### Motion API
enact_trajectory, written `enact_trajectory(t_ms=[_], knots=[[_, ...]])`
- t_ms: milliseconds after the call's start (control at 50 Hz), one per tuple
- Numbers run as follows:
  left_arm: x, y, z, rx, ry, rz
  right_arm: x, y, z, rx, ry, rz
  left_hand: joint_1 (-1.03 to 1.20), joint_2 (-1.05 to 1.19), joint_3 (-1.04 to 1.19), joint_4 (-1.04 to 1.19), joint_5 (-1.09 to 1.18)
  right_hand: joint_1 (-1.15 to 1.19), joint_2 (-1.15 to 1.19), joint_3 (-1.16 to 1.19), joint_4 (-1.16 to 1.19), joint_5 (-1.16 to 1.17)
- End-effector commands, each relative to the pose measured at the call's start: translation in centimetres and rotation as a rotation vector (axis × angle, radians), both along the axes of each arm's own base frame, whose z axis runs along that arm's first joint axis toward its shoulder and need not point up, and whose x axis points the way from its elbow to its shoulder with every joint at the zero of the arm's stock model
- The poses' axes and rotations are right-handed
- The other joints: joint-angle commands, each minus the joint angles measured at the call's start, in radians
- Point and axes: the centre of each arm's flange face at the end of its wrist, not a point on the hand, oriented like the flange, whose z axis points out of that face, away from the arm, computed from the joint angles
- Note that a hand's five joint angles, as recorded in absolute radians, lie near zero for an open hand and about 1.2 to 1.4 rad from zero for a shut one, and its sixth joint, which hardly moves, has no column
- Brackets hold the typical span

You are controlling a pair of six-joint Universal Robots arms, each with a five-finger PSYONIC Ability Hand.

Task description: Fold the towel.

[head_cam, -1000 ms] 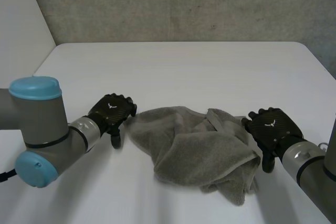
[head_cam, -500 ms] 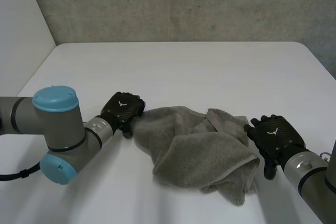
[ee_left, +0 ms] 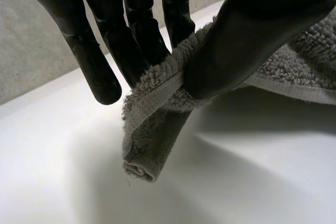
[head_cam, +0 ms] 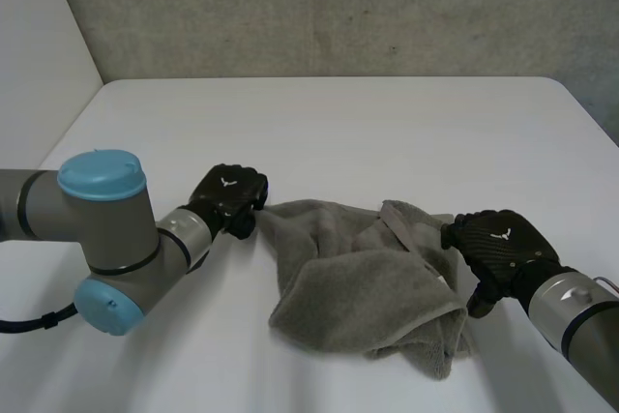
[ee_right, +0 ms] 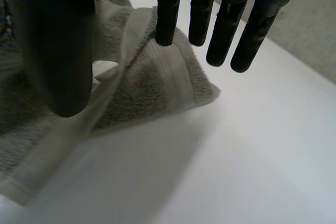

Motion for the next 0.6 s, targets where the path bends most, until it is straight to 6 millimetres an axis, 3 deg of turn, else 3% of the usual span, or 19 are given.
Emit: enact_trajectory(t_ms=[20,340,600], knots=[[0.3,0.0,1.1,-0.018,0.014,0.009,-1.0,-0.2,0.1,0.146,-0.070,-0.038,0.109,0.062,0.074,0.042,0.094,-0.097,-0.108,-0.102,-0.103,-0.082],[1.2,-0.3,0.9,-0.007,0.009,0.033,-2.3,0.6,-1.2,0.280,-0.118,-0.086,0.109,0.062,0.074,0.042,0.094,-0.091,-0.102,-0.096,-0.097,-0.076],[1.2,-0.3,0.9,-0.005,0.009,0.033,-0.9,2.0,-1.6,0.412,-0.302,-0.019,0.109,0.062,0.074,0.042,0.094,-0.062,-0.073,-0.067,-0.068,-0.046]])
